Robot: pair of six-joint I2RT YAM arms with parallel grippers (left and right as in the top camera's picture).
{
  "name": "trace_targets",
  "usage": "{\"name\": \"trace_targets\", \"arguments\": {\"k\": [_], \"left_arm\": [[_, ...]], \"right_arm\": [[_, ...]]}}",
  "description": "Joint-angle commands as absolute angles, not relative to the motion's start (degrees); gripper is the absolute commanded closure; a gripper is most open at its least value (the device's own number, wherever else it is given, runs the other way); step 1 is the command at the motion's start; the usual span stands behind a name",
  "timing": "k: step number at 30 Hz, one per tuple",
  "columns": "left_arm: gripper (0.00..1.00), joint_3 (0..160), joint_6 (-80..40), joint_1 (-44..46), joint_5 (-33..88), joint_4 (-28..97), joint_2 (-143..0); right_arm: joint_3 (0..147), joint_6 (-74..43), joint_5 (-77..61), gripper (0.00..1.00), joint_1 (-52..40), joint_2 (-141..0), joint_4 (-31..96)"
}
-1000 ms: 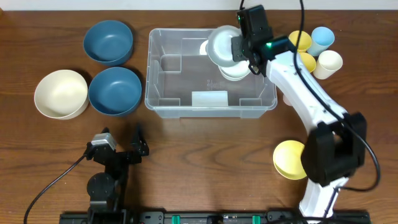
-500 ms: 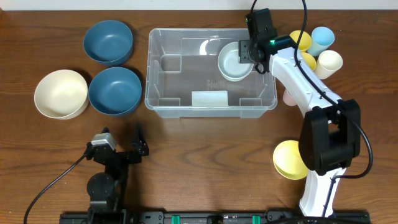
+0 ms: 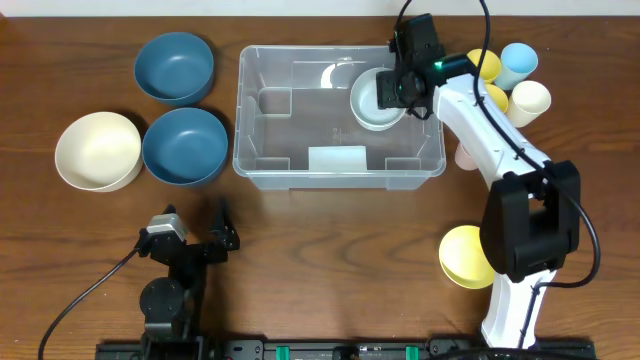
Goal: Pack container
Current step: 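Carry the light-blue bowl over the container and stack it in the white bowl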
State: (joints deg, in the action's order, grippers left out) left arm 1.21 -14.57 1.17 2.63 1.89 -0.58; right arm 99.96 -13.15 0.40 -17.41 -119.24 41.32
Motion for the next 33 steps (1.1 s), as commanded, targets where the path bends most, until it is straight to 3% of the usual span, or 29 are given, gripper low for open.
{"name": "trace_targets", "arguments": {"k": [1,33], "left_arm": [[0.02,0.23,-13.67,1.04,1.96,4.01,-0.23],[0.02,0.23,-13.67,1.04,1.96,4.01,-0.23]], "right_arm": [[101.6,-13.23,-0.56,0.4,-17.3,-119.37,41.65],[102.39,-13.21,2.74,0.43,-16.78,-124.29,36.18]]}}
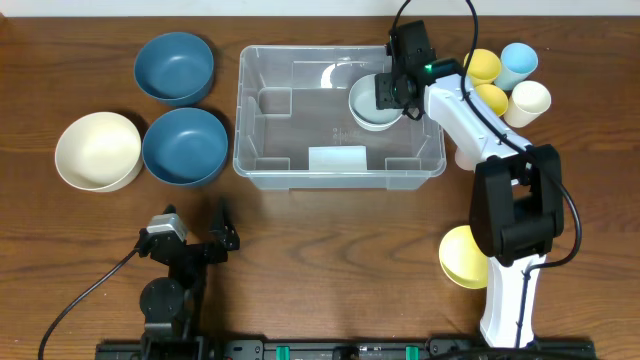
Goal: Pack container
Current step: 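Carry the light-blue bowl over the container and stack it in the white bowl, then withdraw the right gripper and move it toward the yellow bowl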
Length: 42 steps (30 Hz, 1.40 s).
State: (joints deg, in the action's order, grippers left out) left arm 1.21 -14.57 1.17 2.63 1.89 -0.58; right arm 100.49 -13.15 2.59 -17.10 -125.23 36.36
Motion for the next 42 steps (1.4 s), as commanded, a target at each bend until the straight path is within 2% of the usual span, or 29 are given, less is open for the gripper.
{"name": "trace_targets", "arguments": {"k": [1,10,17,22,31,42], "left_arm": [[0.02,0.23,-13.67,1.04,1.96,4.01,-0.23],[0.02,0.23,-13.67,1.04,1.96,4.01,-0.23],[0.02,0.23,-13.67,1.04,1.96,4.01,-0.23],[0.02,0.23,-13.67,1.04,1.96,4.01,-0.23],[0.02,0.23,-13.67,1.04,1.96,4.01,-0.23],[0.02,0.23,-13.67,1.04,1.96,4.01,-0.23]], "right_arm": [[102.74,-13.21,2.74,0.43,-16.78,-123.94,36.27],[111.42,-13.21,2.72,0.41,-16.78,-119.07,45.12],[118.5,-14.41,3.09,0.36,-16.51,-113.69,57.69],[118.83,-17.89,3.2,0.29,-14.57,-108.88,65.63],[118.83,-20.58,3.2,0.28,-9.61,-103.55,77.19],[114.54,-27.44,5.06,0.3,-6.74,-103.37,92.68]]}}
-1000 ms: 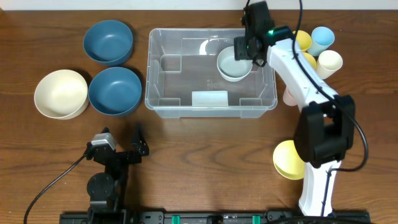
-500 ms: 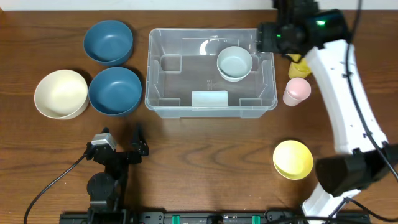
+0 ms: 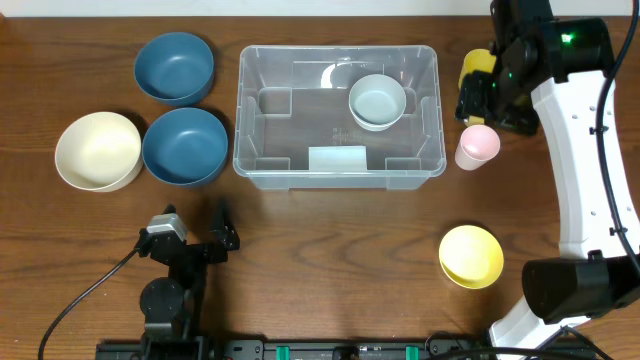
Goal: Pack container
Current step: 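Withdraw the right gripper and move it toward the yellow bowl, then lower the right gripper onto the yellow bowl rim and grasp it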
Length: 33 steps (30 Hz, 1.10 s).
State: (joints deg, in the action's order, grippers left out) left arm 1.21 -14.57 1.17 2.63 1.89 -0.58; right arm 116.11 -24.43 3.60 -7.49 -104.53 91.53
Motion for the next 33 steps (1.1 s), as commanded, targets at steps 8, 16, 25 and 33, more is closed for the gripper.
{"name": "trace_targets", "arguments": {"k": [8,16,25,33], "left_arm": [[0.02,0.23,-13.67,1.04,1.96,4.01,-0.23],[0.02,0.23,-13.67,1.04,1.96,4.01,-0.23],[0.02,0.23,-13.67,1.04,1.96,4.01,-0.23],[0.02,0.23,-13.67,1.04,1.96,4.01,-0.23]], "right_arm": [[111.7,-27.4,4.4,0.3,-6.39,-100.07,97.32],[93.41,-31.75,4.19,0.29,-6.44,-83.37,96.16],[62.85,-41.39,0.51,0.29,-6.44,-63.35,81.23],[41.04,-46.65,0.23,0.26,-6.37,-59.33,62.83]]}}
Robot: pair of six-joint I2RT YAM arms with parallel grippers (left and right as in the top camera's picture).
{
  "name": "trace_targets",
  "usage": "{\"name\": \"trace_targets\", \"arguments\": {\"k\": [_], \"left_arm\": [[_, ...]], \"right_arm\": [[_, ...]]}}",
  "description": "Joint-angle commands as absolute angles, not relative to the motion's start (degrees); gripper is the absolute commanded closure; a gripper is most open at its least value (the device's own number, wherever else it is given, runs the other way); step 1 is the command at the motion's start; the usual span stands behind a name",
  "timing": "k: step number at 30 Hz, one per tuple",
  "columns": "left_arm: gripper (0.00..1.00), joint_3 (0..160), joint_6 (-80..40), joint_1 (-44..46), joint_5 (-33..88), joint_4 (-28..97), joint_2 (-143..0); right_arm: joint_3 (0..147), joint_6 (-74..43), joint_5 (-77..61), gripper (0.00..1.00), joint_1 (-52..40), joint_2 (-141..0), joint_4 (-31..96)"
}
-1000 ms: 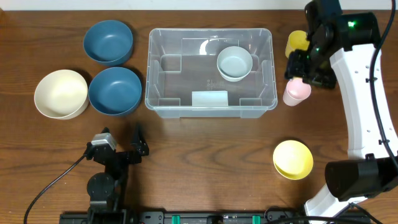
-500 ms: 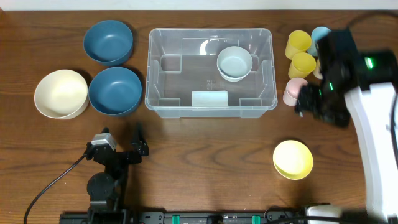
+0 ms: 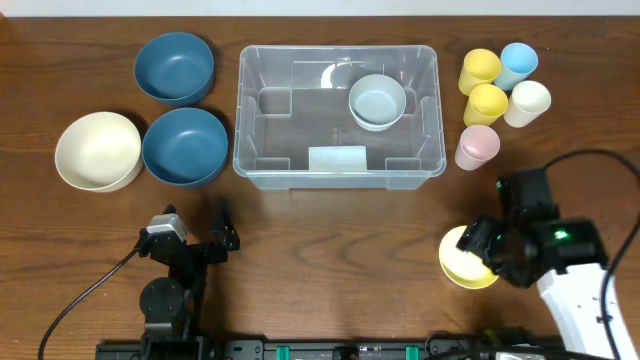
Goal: Pack container
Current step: 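Lower the right gripper onto the yellow bowl rim and grasp it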
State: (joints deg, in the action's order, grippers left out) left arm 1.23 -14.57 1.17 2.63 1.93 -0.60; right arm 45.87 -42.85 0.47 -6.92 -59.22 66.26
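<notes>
The clear plastic container (image 3: 262,160) stands in the middle of the table, and a pale blue-grey bowl (image 3: 377,100) sits in its right half. A yellow bowl (image 3: 458,260) lies near the front right. My right gripper (image 3: 488,245) hangs over that bowl's right rim; its jaws look apart, and the rim under them is hidden. My left gripper (image 3: 226,226) rests at the front left, open and holding nothing.
Two dark blue bowls (image 3: 174,67) (image 3: 185,145) and a cream bowl (image 3: 97,150) sit left of the container. To its right stand several cups: two yellow (image 3: 479,68), a light blue (image 3: 517,62), a cream (image 3: 528,102) and a pink (image 3: 477,146).
My right gripper has gone from beside the cups at the back right to the yellow bowl's right rim at the front right. The cups it hid are now in view. The left arm is still.
My right gripper was first at the pale bowl inside the container's right half, and was still on it a second later. Then the bowl lay alone in the container with the gripper by the cups. Now the gripper is at the yellow bowl.
</notes>
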Motion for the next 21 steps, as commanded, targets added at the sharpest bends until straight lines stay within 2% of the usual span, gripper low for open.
{"name": "trace_targets", "arguments": {"k": [1,7,14,21], "left_arm": [[0.02,0.23,-13.67,1.04,1.96,4.01,-0.23],[0.02,0.23,-13.67,1.04,1.96,4.01,-0.23],[0.02,0.23,-13.67,1.04,1.96,4.01,-0.23],[0.02,0.23,-13.67,1.04,1.96,4.01,-0.23]], "right_arm": [[38.96,-47.24,0.69,0.25,-6.26,-59.79,60.36],[32.03,-51.77,4.75,0.25,-3.27,-63.92,52.31],[31.38,-51.55,4.97,0.26,3.4,-66.28,50.98],[30.57,-50.74,5.91,0.37,4.23,-66.28,50.83]]}}
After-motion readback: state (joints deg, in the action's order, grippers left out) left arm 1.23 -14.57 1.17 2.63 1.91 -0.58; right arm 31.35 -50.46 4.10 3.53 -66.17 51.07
